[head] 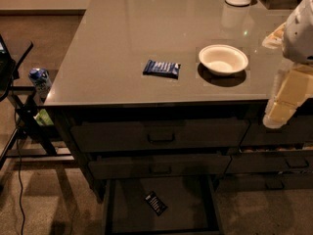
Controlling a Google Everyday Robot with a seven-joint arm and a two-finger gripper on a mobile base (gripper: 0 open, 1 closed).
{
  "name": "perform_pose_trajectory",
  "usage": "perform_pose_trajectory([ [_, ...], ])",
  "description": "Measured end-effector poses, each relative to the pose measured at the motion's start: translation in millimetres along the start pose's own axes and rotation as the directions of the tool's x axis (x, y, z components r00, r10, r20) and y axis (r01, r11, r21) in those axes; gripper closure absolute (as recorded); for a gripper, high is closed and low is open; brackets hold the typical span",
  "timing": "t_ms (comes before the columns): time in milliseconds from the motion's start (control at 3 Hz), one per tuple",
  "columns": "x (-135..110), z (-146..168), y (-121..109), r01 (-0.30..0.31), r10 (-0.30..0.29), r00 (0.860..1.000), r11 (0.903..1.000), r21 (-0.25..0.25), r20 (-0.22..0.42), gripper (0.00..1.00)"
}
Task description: Pick rxbar chocolate from bottom drawer and place on counter
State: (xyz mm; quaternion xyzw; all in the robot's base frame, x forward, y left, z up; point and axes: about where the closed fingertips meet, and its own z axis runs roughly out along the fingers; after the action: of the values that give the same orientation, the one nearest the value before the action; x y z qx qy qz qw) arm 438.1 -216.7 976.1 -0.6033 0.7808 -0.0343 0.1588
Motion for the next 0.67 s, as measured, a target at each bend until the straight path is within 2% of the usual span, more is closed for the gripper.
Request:
perform_pose_trajectory([
  [333,-2,3,3,0.007,-0.007,1.0,0.9999,0.009,0.001,0.0],
  [667,-6,20,17,0.025,-0.025,1.0,0.9997,0.001,-0.012,0.0],
])
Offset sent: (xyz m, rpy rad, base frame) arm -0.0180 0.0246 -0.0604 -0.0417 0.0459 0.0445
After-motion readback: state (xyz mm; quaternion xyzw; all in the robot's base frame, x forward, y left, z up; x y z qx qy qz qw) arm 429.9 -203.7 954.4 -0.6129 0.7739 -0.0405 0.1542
